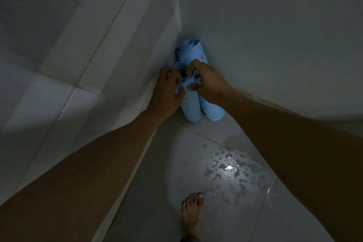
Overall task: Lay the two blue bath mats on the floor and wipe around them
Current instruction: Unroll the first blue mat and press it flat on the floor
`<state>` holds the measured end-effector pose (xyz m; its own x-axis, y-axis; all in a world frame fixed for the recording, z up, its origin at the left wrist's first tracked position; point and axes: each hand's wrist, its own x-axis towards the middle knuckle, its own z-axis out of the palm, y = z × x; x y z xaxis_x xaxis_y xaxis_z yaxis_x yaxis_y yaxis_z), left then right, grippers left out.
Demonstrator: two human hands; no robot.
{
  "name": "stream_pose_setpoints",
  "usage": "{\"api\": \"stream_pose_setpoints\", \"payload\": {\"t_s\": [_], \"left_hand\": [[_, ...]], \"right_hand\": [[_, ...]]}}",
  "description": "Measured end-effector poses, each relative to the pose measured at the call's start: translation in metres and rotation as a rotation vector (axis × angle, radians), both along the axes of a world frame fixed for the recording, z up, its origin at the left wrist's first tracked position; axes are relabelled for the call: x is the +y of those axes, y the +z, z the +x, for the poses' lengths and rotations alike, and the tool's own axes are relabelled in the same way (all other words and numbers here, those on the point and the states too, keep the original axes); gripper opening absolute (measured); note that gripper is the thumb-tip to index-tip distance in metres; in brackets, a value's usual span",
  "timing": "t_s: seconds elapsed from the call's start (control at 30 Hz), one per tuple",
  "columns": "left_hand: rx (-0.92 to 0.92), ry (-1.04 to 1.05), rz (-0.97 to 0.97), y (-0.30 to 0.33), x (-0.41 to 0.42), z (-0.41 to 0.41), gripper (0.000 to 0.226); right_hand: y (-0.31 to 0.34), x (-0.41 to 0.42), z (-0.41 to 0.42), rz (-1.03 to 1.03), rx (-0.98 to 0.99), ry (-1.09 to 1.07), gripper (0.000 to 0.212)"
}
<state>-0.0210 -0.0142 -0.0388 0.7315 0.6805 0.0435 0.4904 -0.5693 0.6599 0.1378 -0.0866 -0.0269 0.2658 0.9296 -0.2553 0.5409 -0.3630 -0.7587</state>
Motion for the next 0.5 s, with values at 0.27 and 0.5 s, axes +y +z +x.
{"api": "stream_pose_setpoints", "payload": {"t_s": [0.27,0.5], "left_hand": [[0.107,-0.18,0.065,0.023,-0.062,-0.042,0.011],[0.129,-0.221,0.129,0.057,-0.16,-0.045,0.013]], "right_hand": [[0.017,-0.067,-0.025,-0.175,-0.203,0.143,0.07],[0.054,-0.187,-0.038,-0.217,-0.31,0.125,0.038]]}}
